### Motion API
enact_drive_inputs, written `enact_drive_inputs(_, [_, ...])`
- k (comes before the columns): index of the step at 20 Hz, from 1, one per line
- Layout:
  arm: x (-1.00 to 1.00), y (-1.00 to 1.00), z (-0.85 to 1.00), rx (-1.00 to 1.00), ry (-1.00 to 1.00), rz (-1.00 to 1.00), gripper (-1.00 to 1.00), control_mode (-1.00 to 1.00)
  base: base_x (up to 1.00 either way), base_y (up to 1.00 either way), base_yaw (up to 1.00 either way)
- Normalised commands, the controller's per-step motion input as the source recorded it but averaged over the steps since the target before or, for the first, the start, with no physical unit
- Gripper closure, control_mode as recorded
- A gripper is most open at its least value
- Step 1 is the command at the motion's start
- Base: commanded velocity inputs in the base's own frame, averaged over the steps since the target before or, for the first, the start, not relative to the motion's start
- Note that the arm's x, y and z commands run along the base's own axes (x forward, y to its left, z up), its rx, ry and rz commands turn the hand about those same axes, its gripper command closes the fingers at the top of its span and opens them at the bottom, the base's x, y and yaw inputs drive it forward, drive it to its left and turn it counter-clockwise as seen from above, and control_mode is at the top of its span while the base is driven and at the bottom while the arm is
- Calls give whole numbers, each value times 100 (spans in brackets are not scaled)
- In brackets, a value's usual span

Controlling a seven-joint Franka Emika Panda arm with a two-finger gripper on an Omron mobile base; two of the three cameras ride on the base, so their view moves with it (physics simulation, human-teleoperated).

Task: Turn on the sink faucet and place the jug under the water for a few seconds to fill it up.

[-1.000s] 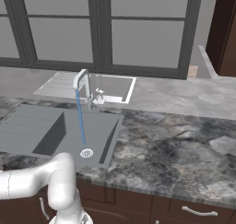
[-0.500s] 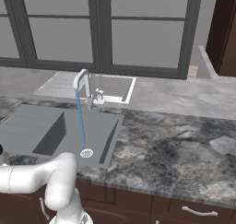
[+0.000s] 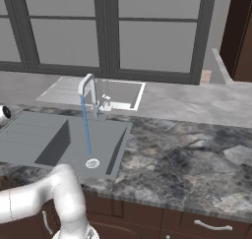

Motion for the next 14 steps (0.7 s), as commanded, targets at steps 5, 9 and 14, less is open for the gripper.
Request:
enact_drive_inputs(5, [-70, -49, 72, 0, -36, 0, 100, -100, 0, 0, 0])
enact_drive_inputs(9, [-60, -53, 100, 9, -21, 0, 100, -100, 0, 0, 0])
enact_drive_inputs(14, [-65, -79, 94, 21, -6, 0, 100, -100, 0, 0, 0])
